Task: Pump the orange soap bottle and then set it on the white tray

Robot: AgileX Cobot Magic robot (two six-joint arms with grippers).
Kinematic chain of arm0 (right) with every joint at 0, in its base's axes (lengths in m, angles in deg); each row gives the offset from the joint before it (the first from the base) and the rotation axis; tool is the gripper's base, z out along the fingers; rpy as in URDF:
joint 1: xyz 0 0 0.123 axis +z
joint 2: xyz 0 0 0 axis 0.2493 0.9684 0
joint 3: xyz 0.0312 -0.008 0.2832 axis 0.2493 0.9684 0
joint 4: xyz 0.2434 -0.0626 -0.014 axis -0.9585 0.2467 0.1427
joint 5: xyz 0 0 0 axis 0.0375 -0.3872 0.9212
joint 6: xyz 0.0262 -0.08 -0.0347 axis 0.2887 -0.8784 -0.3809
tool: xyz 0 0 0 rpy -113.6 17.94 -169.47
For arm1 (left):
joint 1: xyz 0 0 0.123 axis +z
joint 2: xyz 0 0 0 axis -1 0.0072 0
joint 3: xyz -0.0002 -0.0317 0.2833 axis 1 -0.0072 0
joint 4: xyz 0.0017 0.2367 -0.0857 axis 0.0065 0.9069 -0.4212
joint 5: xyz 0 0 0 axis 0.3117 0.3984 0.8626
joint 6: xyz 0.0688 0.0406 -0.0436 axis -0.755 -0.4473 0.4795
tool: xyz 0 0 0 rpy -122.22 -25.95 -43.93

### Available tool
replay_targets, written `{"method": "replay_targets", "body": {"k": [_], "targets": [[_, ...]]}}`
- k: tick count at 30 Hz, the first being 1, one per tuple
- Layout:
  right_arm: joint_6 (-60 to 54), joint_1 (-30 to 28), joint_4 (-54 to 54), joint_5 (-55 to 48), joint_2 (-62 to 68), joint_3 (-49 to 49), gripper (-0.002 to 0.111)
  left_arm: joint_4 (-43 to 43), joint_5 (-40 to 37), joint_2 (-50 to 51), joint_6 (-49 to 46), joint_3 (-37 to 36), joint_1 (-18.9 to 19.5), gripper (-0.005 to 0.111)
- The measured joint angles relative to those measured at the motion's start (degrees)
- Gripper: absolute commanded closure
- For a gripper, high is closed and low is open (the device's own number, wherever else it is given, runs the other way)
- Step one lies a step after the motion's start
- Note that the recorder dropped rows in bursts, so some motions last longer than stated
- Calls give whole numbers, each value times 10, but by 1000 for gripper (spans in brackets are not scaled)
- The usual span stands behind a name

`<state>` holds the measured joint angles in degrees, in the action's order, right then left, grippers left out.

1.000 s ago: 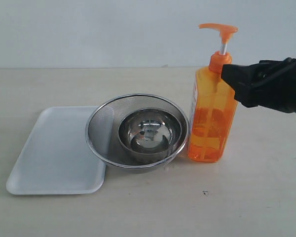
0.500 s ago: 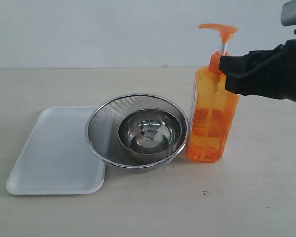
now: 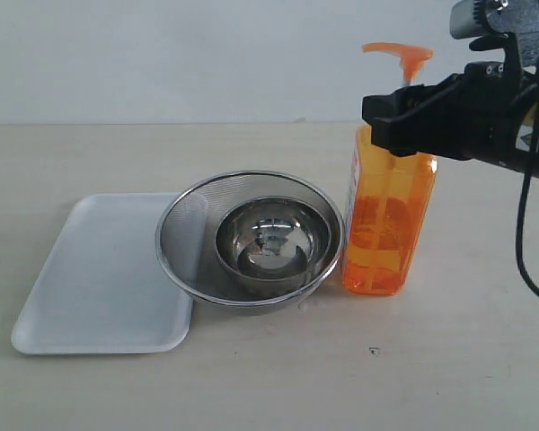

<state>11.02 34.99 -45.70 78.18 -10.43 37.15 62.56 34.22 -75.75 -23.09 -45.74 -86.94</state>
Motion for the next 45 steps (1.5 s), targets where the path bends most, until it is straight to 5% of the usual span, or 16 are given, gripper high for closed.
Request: {"method": "replay_targets", "body": {"k": [6, 11, 25, 37, 45], "targets": [[-1, 0, 0, 3, 25, -10, 47, 0, 0, 0, 0, 0, 0, 102], [-1, 0, 0, 2, 25, -12, 61, 0, 0, 0, 0, 0, 0, 102], [-1, 0, 0, 0, 25, -14, 64, 0, 0, 0, 0, 0, 0, 102], [-3, 0, 0, -4, 25, -15, 107, 0, 0, 0, 0, 0, 0, 102], [-33, 0, 0, -14, 25, -19, 108, 0, 0, 0, 0, 0, 0, 102]]}}
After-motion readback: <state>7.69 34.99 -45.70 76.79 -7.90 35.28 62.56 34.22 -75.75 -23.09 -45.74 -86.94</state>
